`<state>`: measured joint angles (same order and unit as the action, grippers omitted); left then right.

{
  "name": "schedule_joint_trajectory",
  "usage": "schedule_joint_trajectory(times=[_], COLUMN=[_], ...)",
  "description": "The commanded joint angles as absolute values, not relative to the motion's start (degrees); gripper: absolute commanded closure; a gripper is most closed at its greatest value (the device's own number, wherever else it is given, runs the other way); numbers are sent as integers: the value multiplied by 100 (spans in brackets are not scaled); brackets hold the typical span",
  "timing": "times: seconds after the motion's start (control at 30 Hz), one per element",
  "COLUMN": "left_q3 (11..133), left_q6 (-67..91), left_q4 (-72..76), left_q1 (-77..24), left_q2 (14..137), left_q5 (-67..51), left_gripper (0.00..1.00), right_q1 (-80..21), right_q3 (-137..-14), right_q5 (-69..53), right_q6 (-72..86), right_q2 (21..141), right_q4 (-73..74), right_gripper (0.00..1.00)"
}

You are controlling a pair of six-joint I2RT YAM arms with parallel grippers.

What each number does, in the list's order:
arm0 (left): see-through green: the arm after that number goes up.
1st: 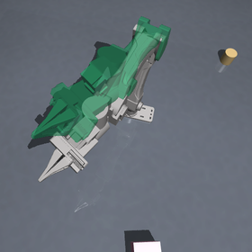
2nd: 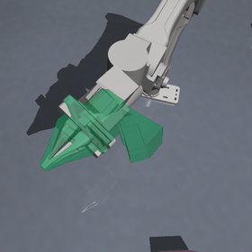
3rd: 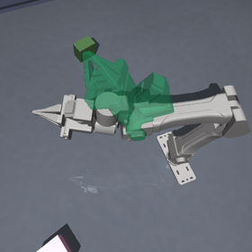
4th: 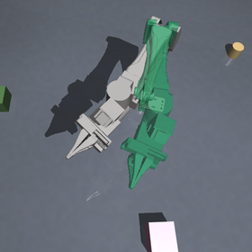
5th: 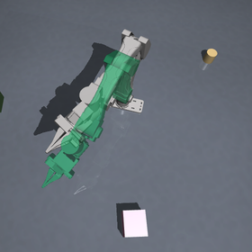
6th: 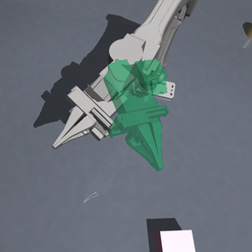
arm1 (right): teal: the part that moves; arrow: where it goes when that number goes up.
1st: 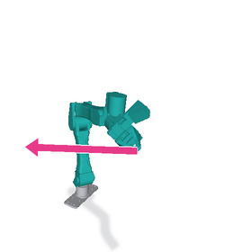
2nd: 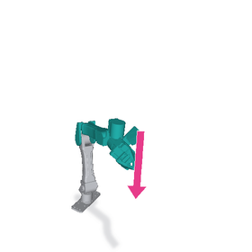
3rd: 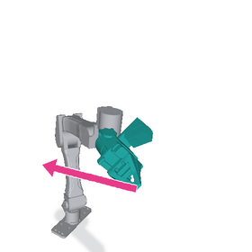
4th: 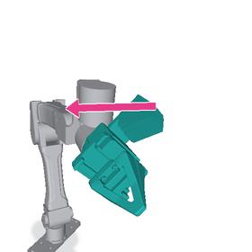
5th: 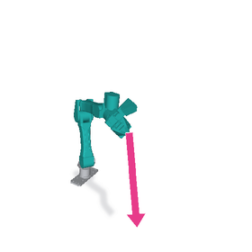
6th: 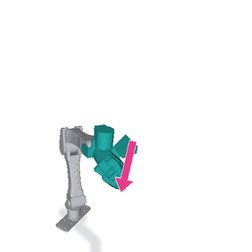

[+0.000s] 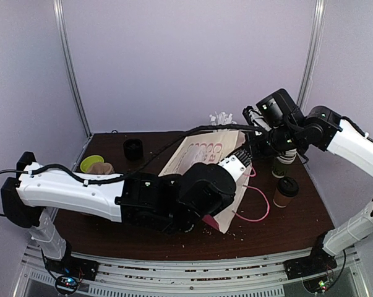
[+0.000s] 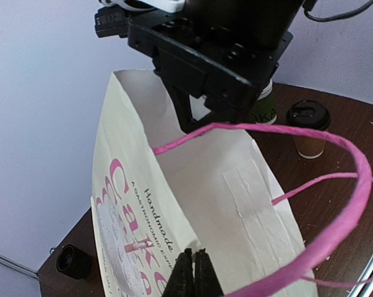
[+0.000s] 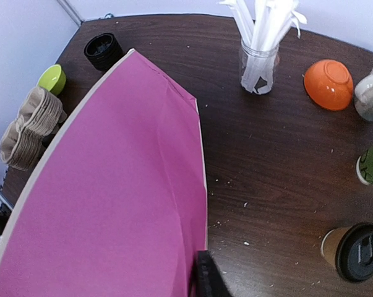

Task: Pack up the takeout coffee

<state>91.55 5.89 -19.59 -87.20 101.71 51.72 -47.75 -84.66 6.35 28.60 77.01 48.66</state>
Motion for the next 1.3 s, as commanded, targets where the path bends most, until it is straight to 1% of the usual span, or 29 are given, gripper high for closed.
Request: schedule_joint_trajectory(times=[0.0, 0.13, 0.23, 0.37, 0.43, 0.53, 0.67, 0.8, 0.9, 1.0, 1.13, 1.2, 1.27], left_q3=[9360, 9343, 9349, 9358, 9388, 9430, 9401, 9547, 9541, 9243, 8690, 8464, 8345], left_q6=[531, 495, 575, 900, 1087, 1401, 1604, 1811, 2029, 2116, 1957, 1730, 1542], left_q4=[-1859, -1923, -2063, -2408, -2603, -2908, -3155, -3652, -4184, -4215, -3775, -3409, -3121], left_q1=[-8701, -8676, -8560, -8337, -8227, -8066, -7997, -7954, -7786, -7549, -7264, -7198, -7152], left_q2=[10139, 10016, 9807, 9404, 9201, 8858, 8452, 8122, 7820, 7382, 6783, 6567, 6430], left_q5=[5462, 5834, 5879, 5680, 5524, 5282, 5282, 5671, 5995, 6028, 5895, 5824, 5789], left_gripper=[100, 100, 100, 100, 100, 100, 100, 100, 100, 100, 100, 100, 100], right_q1=[-4747, -4742, -4721, -4696, -4680, -4673, -4659, -4643, -4599, -4588, -4592, -4593, -4607], right_q3=[-8419, -8521, -8630, -8756, -8755, -8641, -8277, -7865, -7629, -7256, -6849, -6848, -6962], right_q5=[364, 202, 97, -127, -294, -543, -478, -15, 232, 197, -207, -496, -691], right_q6=[2877, 2877, 2874, 2828, 2801, 2754, 2667, 2587, 2556, 2557, 2563, 2529, 2478], right_q2=[7482, 7319, 7152, 6863, 6710, 6465, 6082, 5932, 6210, 6630, 7303, 7746, 8215], right_q4=[4604, 4536, 4508, 4414, 4293, 4023, 3584, 3360, 3382, 3085, 2266, 1924, 1671], right_gripper=[82, 51, 33, 13, 7, 5, 4, 5, 7, 11, 20, 26, 28])
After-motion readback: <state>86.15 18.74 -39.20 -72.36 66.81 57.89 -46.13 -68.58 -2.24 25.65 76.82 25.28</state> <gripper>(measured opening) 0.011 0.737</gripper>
